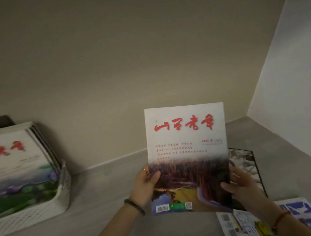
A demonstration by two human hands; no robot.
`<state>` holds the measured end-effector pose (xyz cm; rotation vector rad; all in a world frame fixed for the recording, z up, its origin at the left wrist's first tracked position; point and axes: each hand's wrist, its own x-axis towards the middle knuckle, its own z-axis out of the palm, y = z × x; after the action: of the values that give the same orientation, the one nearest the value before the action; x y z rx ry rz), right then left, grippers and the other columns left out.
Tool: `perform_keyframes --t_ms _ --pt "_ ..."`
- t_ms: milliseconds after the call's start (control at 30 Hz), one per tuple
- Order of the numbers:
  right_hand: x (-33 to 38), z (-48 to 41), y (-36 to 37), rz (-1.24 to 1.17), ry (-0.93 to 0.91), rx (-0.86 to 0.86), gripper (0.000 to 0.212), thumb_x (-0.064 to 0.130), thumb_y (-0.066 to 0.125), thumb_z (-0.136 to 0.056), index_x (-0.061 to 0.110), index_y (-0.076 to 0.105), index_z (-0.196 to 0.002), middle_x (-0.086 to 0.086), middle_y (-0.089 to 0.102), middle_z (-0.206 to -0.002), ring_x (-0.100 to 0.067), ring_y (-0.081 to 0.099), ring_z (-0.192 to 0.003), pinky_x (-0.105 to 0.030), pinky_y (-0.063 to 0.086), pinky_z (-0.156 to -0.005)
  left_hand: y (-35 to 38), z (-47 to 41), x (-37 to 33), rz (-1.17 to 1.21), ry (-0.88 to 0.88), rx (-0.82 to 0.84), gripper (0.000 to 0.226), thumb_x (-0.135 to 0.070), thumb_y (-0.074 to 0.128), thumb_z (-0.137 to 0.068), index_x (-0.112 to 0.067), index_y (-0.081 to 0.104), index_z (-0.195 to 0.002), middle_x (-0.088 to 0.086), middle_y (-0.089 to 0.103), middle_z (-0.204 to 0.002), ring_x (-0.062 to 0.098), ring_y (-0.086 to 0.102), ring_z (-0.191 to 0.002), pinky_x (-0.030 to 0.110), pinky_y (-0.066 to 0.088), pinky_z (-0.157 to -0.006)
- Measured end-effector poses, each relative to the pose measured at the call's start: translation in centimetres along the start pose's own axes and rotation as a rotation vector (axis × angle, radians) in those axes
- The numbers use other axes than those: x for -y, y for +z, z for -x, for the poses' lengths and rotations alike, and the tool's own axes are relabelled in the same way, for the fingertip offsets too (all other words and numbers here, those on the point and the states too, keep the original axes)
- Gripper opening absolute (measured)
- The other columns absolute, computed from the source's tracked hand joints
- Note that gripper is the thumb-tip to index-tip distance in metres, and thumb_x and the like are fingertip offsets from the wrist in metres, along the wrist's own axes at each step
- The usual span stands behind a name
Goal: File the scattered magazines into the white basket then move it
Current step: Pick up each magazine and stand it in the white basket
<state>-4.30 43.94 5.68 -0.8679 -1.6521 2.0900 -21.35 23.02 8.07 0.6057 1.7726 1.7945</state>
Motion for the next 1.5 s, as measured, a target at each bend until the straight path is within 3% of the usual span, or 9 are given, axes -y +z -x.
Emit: perform_keyframes --t_ms 100,367,533,700,967,1233,1333,1400,1500 --pt "0.9 0.0 7.2 0.157 -0.105 0.118 0.038 -0.02 0.06 -0.071 0.01 0.062 -0.095 -0.009 0.069 -0.093 -0.016 0.067 -0.085 -0.029 0.058 -0.071 -6.0 2.4 -2.1 -0.003 0.045 -0.097 0.03 0.008 0.044 -0.087 -0.012 0.053 -0.108 0.005 0.059 -0.114 0.022 0.06 -0.098 0.021 0.055 -0.08" --pt "3.9 0.7 27.9 0.444 -0.347 0.334 0.02 -0.009 0.059 -0.079 0.009 0.062 -0.087 -0.006 0.067 -0.077 0.006 0.063 -0.055 -0.007 0.048 -0.051 -23.2 10.0 -6.7 -0.022 0.062 -0.437 0.024 -0.002 0.046 -0.09 -0.018 0.058 -0.102 0.008 0.059 -0.114 0.024 0.057 -0.105 0.04 0.045 -0.095" --pt "4.9 0.2 39.6 0.52 -0.516 0.247 0.016 -0.003 0.07 -0.072 -0.008 0.067 -0.087 -0.017 0.068 -0.08 -0.017 0.059 -0.063 -0.011 0.046 -0.058 -33.2 11.8 -9.3 -0.161 0.121 -0.577 0.03 -0.004 0.044 -0.091 -0.003 0.048 -0.121 0.014 0.054 -0.125 0.029 0.051 -0.115 0.041 0.047 -0.095" --pt "4.3 -0.1 47.2 0.595 -0.563 0.184 0.01 0.005 0.073 -0.071 -0.002 0.071 -0.078 -0.003 0.063 -0.068 -0.01 0.055 -0.054 -0.014 0.046 -0.055 -40.0 11.0 -9.8 -0.263 0.071 -0.756 0.03 -0.011 0.05 -0.09 -0.001 0.053 -0.118 0.018 0.059 -0.119 0.031 0.057 -0.108 0.04 0.05 -0.088" --pt "-1.5 -2.5 50.2 0.74 -0.389 0.152 0.013 0.005 0.065 -0.079 -0.002 0.071 -0.088 -0.018 0.072 -0.084 -0.03 0.065 -0.077 -0.032 0.05 -0.069 -43.0 9.1 -4.1 -0.247 -0.139 -0.855 0.026 -0.014 0.058 -0.086 -0.001 0.059 -0.108 0.017 0.063 -0.11 0.028 0.059 -0.098 0.037 0.05 -0.082" --pt "-5.1 -3.8 50.3 0.839 -0.277 0.158 0.024 0.008 0.057 -0.085 0.011 0.056 -0.061 -0.001 0.053 -0.061 -0.01 0.046 -0.056 -0.004 0.035 -0.043 -44.1 8.0 -0.7 -0.283 -0.18 -0.88 0.012 -0.016 0.062 -0.083 -0.006 0.056 -0.086 0.014 0.063 -0.096 0.025 0.057 -0.09 0.031 0.045 -0.077" --pt "-4.9 -3.3 50.2 0.848 -0.292 0.14 0.008 0.007 0.059 -0.083 0.005 0.066 -0.079 -0.006 0.061 -0.074 -0.011 0.05 -0.062 -0.007 0.033 -0.049 -43.5 7.8 -0.8 -0.27 -0.132 -0.961 0.018 -0.011 0.064 -0.08 -0.005 0.05 -0.088 0.012 0.059 -0.096 0.024 0.055 -0.091 0.033 0.044 -0.082" --pt "-4.6 -2.7 49.5 0.764 -0.288 0.114 0.02 0.005 0.061 -0.081 0.004 0.065 -0.101 -0.008 0.066 -0.092 -0.013 0.056 -0.076 -0.015 0.041 -0.068 -42.3 8.2 -1.0 -0.152 -0.067 -1.02 0.024 -0.005 0.064 -0.08 -0.006 0.044 -0.093 0.01 0.053 -0.099 0.024 0.052 -0.095 0.031 0.042 -0.086" --pt "-4.0 -0.6 46.2 0.53 -0.264 0.072 0.034 0.002 0.062 -0.08 0.012 0.058 -0.113 -0.004 0.059 -0.097 -0.009 0.057 -0.073 -0.01 0.046 -0.062 -39.2 9.4 -0.5 -0.074 0.034 -1.014 0.026 0.001 0.061 -0.08 -0.007 0.044 -0.099 0.013 0.052 -0.102 0.025 0.052 -0.095 0.017 0.047 -0.079"
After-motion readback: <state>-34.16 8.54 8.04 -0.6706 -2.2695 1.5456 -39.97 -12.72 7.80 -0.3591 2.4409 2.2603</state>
